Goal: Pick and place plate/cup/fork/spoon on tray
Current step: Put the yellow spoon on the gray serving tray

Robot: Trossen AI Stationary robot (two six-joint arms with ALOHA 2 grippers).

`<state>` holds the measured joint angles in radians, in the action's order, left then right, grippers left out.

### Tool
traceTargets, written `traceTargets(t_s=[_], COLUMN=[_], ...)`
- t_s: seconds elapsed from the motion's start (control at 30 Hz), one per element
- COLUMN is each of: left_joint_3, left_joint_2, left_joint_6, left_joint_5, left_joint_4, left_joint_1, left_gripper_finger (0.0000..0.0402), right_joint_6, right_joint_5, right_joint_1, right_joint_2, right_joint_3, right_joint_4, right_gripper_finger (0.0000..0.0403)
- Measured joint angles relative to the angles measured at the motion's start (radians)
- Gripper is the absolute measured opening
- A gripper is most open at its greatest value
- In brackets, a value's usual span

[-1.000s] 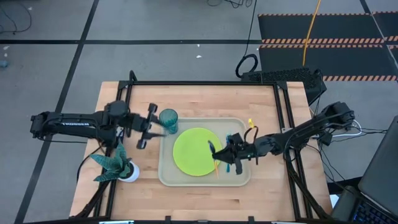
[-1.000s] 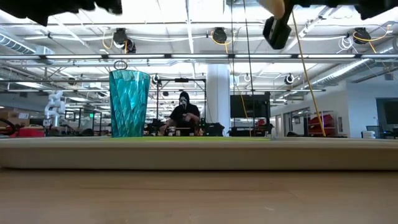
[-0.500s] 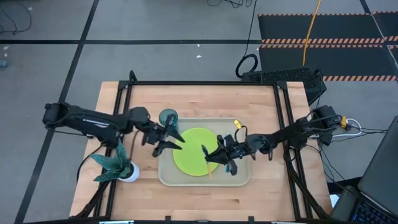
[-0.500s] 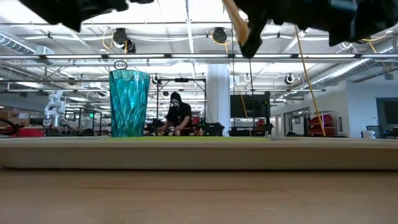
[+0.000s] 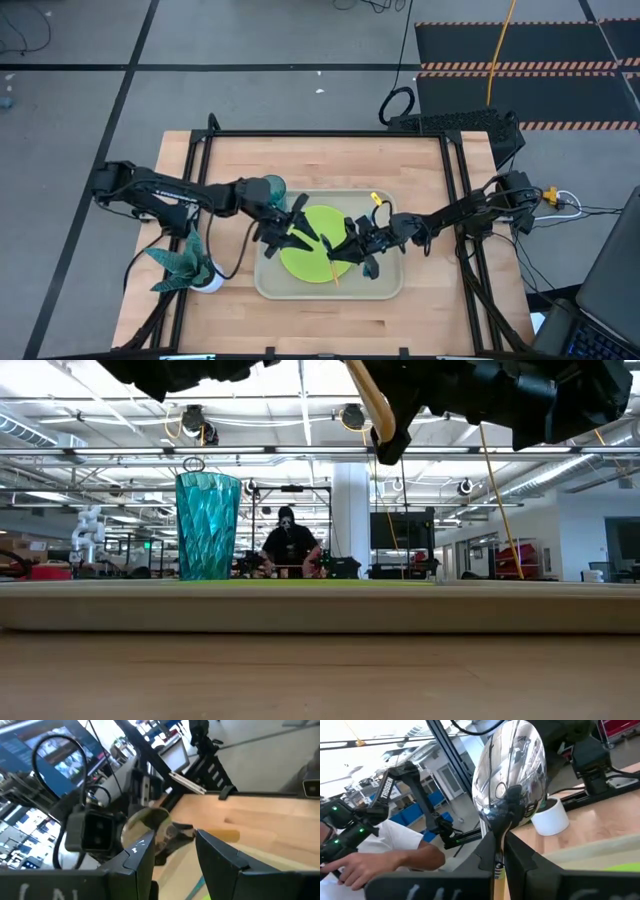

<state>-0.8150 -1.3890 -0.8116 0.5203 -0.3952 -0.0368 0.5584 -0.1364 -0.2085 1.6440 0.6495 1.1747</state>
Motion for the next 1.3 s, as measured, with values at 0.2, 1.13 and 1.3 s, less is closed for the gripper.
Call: traceTargets(t_s=[0.2,1.13,1.3], left_joint_3=[-0.009,-0.008,-0.008], left_joint_2=[-0.001,0.0,0.0], left_joint_6=[-0.019,-0.035,-0.115], left_joint_5=[-0.078,-0.207,-0.207], left_joint_4=[-0.019,0.013,0.028], left_joint_1=[0.001,0.001,0.001], left_gripper_finger=[0.0147,0.0147,0.0147], right_joint_6=[0.005,0.024,0.024], right_joint_5=[0.001,-0.001,0.0], right_joint_1=[0.0,-0.001,-0.001], right_joint_2=[0.0,0.0,0.001], right_joint_3=[0.0,0.0,0.0], right_joint_4=[-0.011,-0.05,-0.05], right_gripper_finger=[0.0004,0.0002,0.0003])
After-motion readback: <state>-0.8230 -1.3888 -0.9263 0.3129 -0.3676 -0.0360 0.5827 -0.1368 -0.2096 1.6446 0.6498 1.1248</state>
